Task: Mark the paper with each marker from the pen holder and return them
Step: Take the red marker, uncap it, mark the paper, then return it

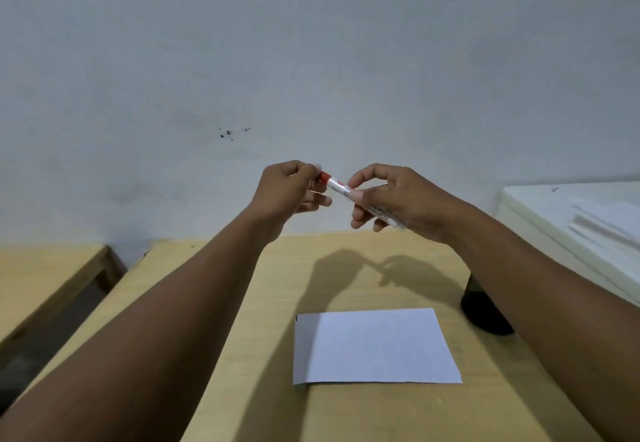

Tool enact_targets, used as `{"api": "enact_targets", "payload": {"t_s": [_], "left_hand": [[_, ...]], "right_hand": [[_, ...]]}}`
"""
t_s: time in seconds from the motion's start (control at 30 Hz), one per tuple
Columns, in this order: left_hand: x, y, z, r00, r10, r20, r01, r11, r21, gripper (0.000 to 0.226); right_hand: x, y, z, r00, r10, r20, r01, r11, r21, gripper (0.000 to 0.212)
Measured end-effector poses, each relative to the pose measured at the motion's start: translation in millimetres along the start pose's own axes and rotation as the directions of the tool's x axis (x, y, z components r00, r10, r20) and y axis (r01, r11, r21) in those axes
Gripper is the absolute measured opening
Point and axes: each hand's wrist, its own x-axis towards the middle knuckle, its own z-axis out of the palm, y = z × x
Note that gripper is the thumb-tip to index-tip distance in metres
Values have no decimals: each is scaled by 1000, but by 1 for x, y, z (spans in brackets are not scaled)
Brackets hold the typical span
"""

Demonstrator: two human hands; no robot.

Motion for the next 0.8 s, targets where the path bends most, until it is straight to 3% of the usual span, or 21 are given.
{"api": "enact_targets", "payload": {"t_s": [0.13,0.27,0.3,0.43,0.5,0.6,0.7,0.8], "left_hand": [[-20,-21,-45,991,-130,29,133,975,-176,17],[-40,-49,-65,982,-187,-38,174,958,-226,20],[-45,-55,-66,978,-201,-47,184,954,-236,19],[-59,-72,-58,975,-223,-20,211,945,-248,17],[-64,-76,-55,974,-227,7,222,946,-236,16],[-66,-81,-54,974,-226,21,225,951,-212,17],[-62,-82,-52,972,-233,10,231,955,-185,17],[-58,-88,-64,967,-242,-74,226,958,-176,27]], "right_hand": [[13,7,34,979,99,177,-148,946,289,23],[17,24,59,955,63,290,-259,657,708,72],[18,29,66,963,76,258,-246,633,734,72],[24,50,96,946,325,16,-259,722,642,33],[24,60,99,925,380,0,-290,707,645,28],[18,64,93,930,363,49,-319,736,597,21],[17,59,82,970,242,37,-220,794,567,12],[14,50,56,984,166,-58,-82,726,683,13]]}}
